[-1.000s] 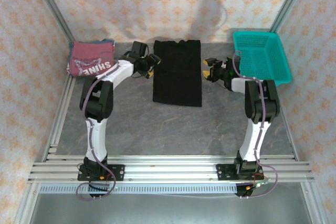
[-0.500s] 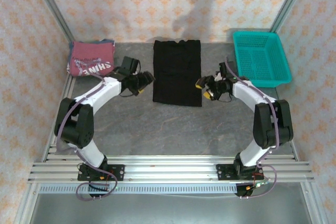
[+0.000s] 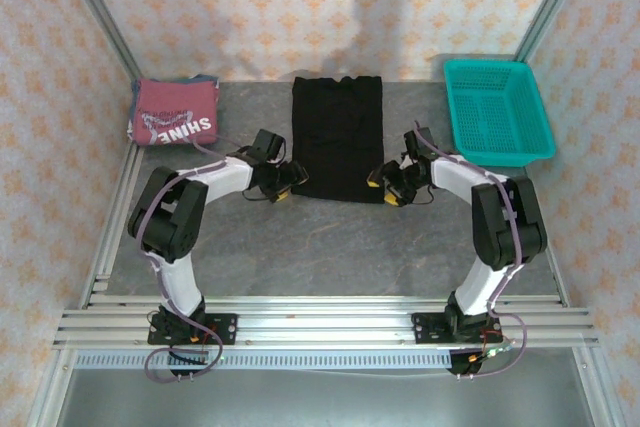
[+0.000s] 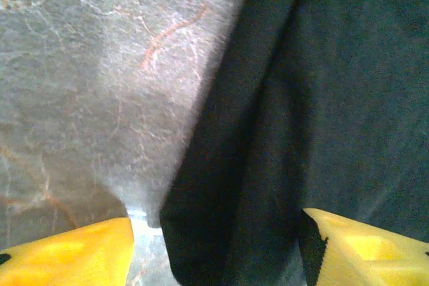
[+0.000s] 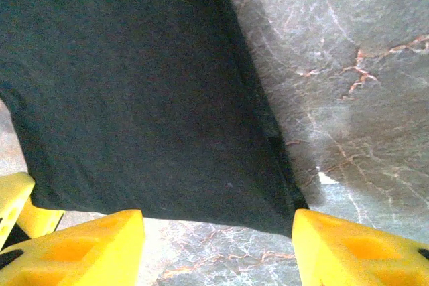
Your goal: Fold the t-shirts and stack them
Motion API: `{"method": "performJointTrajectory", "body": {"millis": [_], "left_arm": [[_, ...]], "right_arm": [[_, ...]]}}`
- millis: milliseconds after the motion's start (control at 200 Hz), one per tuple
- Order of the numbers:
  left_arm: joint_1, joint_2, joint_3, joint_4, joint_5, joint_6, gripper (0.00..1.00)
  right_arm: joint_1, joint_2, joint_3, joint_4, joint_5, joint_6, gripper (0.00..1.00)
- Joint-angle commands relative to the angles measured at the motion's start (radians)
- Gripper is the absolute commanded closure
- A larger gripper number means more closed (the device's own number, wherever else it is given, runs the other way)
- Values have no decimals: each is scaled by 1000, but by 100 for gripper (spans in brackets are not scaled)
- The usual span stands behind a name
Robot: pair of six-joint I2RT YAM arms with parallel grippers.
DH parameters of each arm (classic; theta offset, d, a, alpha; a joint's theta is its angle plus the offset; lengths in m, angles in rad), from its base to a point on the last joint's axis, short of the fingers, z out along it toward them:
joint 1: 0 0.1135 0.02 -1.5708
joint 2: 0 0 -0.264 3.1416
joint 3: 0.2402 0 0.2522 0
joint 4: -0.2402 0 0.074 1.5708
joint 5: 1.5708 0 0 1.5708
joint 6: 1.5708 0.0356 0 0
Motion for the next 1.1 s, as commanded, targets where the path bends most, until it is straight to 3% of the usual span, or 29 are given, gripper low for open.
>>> {"method": "performJointTrajectory", "body": {"millis": [0, 330, 390, 495, 605, 671, 846, 986, 1096], "left_arm": [[-4, 16, -2, 97, -30, -38, 34], [-28, 157, 80, 160, -27, -95, 44], [-43, 176, 99, 190, -17, -112, 55], [-65, 197, 148, 170, -4, -114, 79], [-70, 159, 142, 89, -28, -61, 94], [-68, 125, 115, 39, -62, -34, 100], [-80, -48, -14, -23, -126, -7, 100], [-99, -170, -92, -146, -161, 50, 100], [-155, -292, -185, -171, -191, 30, 100]], "right_arm": [[22, 24, 27, -35, 34, -19, 40], [33, 161, 127, -2, 69, 37, 46], [35, 189, 158, -12, 70, 42, 55], [43, 188, 173, -26, 68, 48, 81], [39, 132, 111, -10, 50, 73, 100], [42, 88, 72, -6, 49, 84, 100], [45, -103, -79, -42, 55, 93, 100], [52, -270, -251, 0, 1, 189, 100], [90, -404, -347, -19, 6, 238, 100]]}}
